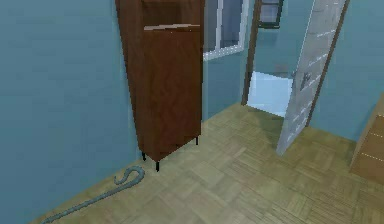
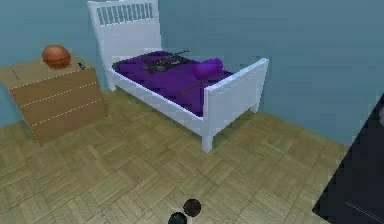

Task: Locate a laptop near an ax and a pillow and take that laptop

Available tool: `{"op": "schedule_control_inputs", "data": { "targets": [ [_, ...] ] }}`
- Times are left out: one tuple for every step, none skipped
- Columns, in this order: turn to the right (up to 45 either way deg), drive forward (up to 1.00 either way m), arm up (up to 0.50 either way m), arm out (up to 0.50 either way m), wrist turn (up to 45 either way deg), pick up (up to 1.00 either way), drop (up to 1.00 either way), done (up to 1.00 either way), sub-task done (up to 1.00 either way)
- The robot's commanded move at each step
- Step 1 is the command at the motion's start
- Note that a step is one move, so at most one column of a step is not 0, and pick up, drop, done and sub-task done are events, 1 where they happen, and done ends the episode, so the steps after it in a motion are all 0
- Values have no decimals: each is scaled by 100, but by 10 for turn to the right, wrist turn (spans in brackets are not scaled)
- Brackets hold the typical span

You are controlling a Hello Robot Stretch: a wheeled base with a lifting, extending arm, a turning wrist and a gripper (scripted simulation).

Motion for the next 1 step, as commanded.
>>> {"op": "schedule_control_inputs", "data": {
  "targets": [
    [120,0,0,0,0,0,0,0,0]
  ]
}}
